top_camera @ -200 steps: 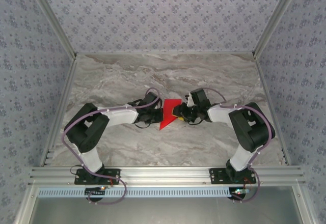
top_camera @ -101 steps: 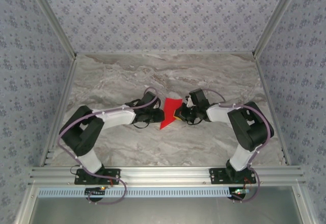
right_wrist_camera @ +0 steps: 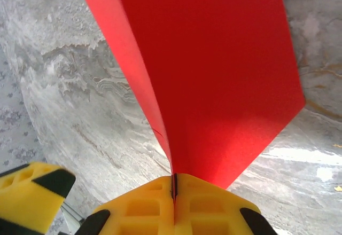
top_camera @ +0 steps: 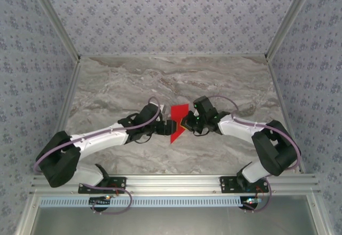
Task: Fold a paper plane with a square sheet of paper (pick it up from the middle)
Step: Fourth fold the wing at the center of the table.
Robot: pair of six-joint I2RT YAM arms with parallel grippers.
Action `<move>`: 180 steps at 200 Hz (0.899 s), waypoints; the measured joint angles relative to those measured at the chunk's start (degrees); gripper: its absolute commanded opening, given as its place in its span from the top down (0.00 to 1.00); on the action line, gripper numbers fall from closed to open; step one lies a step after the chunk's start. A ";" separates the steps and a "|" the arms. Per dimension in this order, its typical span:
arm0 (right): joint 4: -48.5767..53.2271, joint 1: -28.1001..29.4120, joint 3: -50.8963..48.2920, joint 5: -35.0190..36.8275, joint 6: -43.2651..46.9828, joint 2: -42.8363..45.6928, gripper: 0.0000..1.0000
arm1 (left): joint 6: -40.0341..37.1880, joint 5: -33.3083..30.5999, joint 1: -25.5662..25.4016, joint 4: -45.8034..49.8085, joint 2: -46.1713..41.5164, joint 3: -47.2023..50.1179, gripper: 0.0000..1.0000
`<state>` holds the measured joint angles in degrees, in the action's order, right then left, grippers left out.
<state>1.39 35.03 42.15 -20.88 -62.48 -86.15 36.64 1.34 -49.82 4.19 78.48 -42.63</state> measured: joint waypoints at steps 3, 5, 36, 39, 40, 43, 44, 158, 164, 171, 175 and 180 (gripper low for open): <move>0.11 0.00 0.09 0.26 -0.33 0.00 1.00 | -0.24 -0.20 -0.22 -0.17 0.00 0.09 0.14; 0.22 0.00 0.17 0.42 -0.50 -0.04 1.00 | -0.55 -0.44 -0.42 -0.28 0.00 0.17 0.14; 1.79 -0.17 3.06 2.03 -2.71 -0.94 1.00 | -4.13 -2.73 -3.02 -2.86 0.07 2.16 0.14; 1.97 -0.20 3.48 2.14 -2.89 -1.07 1.00 | -4.57 -2.82 -3.26 -3.30 0.17 2.38 0.15; 2.03 -0.22 3.56 2.16 -2.93 -1.09 1.00 | -4.74 -2.89 -3.34 -3.48 0.20 2.47 0.15; 2.14 -0.26 3.93 2.16 -3.04 -1.20 1.00 | -5.09 -3.02 -3.56 -3.91 0.33 2.64 0.15; 2.21 -0.28 4.00 2.16 -3.10 -1.22 1.00 | -5.22 -3.06 -3.61 -4.04 0.37 2.69 0.15; 7.54 -2.08 6.25 1.51 -7.21 -3.43 0.99 | -28.74 -8.74 -6.45 -24.41 10.14 7.26 0.38; 7.72 -2.08 6.36 1.36 -7.21 -3.43 0.98 | -29.62 -8.85 -6.45 -25.24 10.56 7.34 0.40; 7.91 -2.19 6.56 1.11 -7.23 -3.45 0.98 | -30.45 -8.98 -6.45 -26.27 10.95 7.52 0.41; 7.93 -2.21 6.64 0.98 -7.23 -3.45 0.98 | -30.88 -9.20 -6.45 -26.84 11.17 7.63 0.43; 8.04 -2.32 6.82 0.85 -7.23 -3.45 0.97 | -31.28 -9.44 -6.45 -27.34 11.37 7.74 0.45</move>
<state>9.43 32.71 48.97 -20.03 -69.71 -89.60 5.37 -8.10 -56.27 -23.16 89.84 -34.89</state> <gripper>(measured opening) 0.044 0.583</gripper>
